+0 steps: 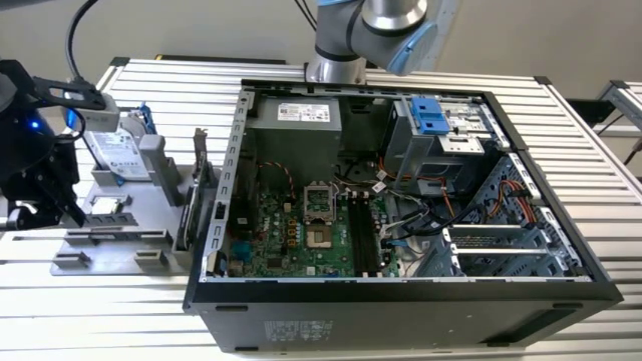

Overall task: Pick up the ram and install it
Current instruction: 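Pick up the ram and move it above insertion slot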

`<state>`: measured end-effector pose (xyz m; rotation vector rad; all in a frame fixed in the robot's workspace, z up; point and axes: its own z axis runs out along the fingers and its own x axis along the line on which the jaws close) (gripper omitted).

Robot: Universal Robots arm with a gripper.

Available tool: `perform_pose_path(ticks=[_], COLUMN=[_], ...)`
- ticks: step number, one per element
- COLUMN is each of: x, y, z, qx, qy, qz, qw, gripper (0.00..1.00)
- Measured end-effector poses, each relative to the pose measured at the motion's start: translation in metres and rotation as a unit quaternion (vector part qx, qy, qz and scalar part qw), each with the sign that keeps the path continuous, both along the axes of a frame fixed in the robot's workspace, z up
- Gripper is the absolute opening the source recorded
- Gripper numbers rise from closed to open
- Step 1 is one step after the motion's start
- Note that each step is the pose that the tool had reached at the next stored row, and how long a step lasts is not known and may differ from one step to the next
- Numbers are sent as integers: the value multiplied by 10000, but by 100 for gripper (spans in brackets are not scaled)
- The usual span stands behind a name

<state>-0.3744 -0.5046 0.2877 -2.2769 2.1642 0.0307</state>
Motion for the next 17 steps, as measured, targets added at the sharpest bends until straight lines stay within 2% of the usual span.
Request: perform_pose_path(ticks=[17], x=[-1], y=[0], z=[165], qx=[0], qy=[0], qz=[0], qw=[10000], gripper=[0])
